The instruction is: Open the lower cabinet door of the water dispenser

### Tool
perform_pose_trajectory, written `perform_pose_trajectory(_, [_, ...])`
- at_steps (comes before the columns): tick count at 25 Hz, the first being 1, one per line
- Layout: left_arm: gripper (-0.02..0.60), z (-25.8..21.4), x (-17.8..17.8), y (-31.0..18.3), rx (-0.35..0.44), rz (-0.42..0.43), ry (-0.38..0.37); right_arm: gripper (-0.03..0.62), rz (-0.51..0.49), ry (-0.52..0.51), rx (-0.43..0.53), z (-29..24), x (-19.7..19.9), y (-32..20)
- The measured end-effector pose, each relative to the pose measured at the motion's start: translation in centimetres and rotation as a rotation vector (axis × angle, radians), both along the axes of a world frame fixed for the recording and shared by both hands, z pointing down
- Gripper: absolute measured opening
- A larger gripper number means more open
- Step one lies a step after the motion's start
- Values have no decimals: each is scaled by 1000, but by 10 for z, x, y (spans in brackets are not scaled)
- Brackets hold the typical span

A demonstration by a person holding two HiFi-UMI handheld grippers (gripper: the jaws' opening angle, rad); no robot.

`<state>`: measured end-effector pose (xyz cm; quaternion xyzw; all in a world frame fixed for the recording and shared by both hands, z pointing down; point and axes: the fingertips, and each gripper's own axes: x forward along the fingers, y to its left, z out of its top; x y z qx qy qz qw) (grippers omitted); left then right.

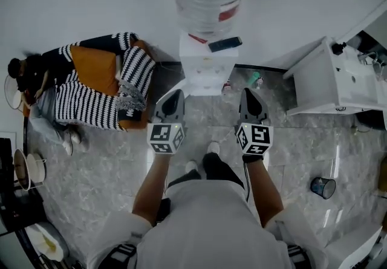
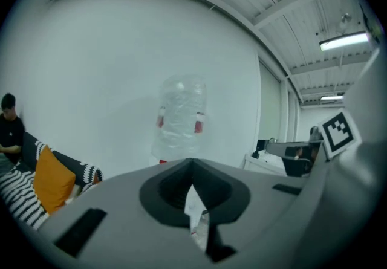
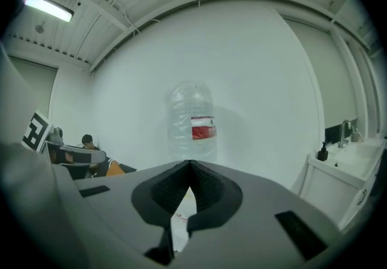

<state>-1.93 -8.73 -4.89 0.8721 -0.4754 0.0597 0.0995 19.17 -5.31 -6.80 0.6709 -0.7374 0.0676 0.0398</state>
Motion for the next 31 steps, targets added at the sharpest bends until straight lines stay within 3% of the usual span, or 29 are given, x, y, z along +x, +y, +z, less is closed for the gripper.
perform_pose_trajectory(5, [14, -26, -5, 18, 44, -49, -21, 8, 13, 65, 27, -27, -2, 25])
perform_pose_trajectory(12, [14, -54, 12, 41, 143, -19, -63, 8, 12, 90, 60, -42, -8, 45])
perform_pose_trajectory(31, [14, -67, 23, 58, 179, -25, -41, 8, 25, 110, 89, -54, 10, 62])
